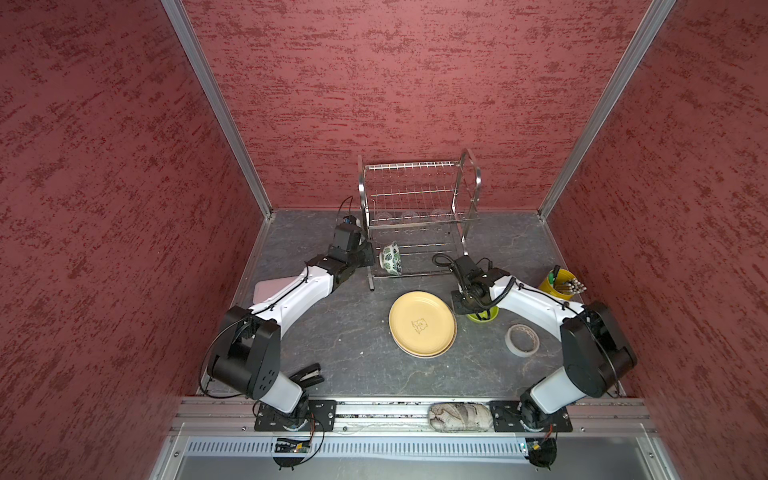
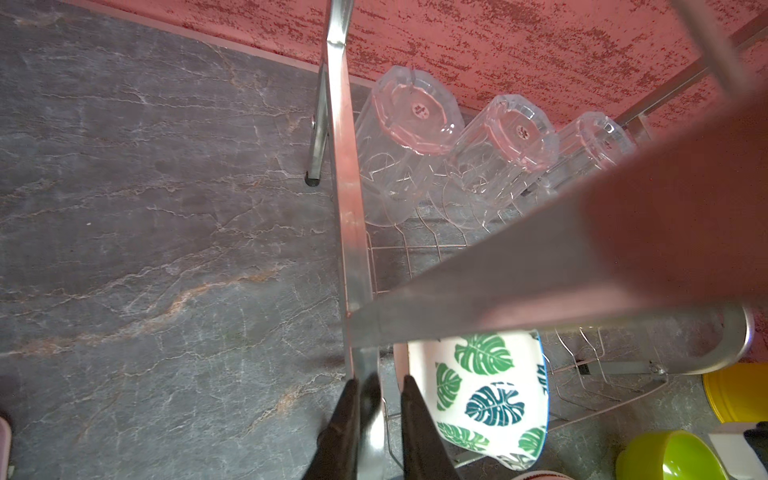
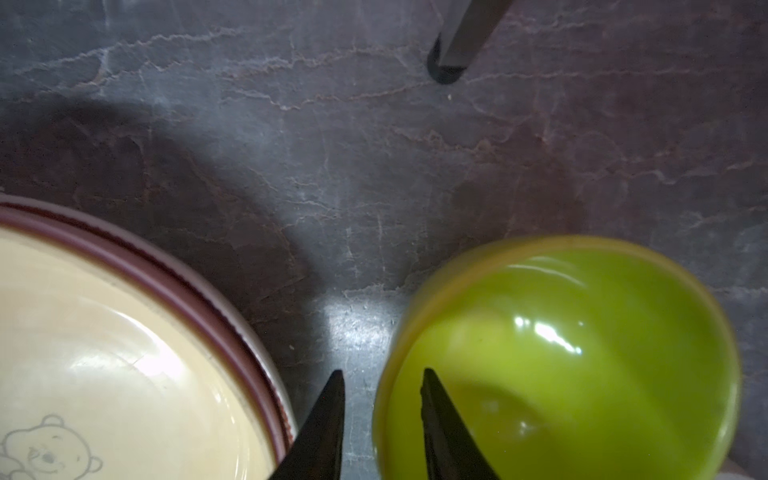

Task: Unload the mixed dishes from the dish rack
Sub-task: 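Lower the lime-green bowl onto the table beside the plate stack, then open the right gripper and reach it to the leaf-patterned bowl in the rack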

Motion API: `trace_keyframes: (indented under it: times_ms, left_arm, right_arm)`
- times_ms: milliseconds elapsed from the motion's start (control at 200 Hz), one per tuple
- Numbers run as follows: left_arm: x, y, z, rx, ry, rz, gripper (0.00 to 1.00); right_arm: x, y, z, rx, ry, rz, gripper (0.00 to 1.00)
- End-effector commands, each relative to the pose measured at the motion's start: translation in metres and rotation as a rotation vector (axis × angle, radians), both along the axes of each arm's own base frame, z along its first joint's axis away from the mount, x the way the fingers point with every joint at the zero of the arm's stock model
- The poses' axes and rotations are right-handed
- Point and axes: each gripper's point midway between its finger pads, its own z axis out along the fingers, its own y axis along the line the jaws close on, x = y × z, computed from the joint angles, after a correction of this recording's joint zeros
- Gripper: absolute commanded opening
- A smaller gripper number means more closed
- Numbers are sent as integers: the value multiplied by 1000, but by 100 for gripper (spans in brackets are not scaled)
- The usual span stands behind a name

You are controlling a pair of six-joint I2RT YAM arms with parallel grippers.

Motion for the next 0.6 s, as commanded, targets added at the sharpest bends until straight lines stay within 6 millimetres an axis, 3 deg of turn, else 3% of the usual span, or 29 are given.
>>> trace_keyframes:
  times_ms: [0,200,291,476,596]
  left_arm:
    - [-3,-1,7,-12,-21,-6,20]
    - [-4,0,8,-15,-23,-4,20]
    - [-4,1,8,-12,-26,-3,20]
    - [-5,1,6,-14,-21,-3,20]
    - [-6,1,6,-13,-21,-1,20]
  right_arm:
    - [1,6,19,53,-43,-9,34]
    - [3,14,45,118,-81,-10,37]
    - [5,22,71,193,-140,-5,38]
    - [12,74,112,522,-263,112,38]
    - [22,94,132,664,-360,152,39]
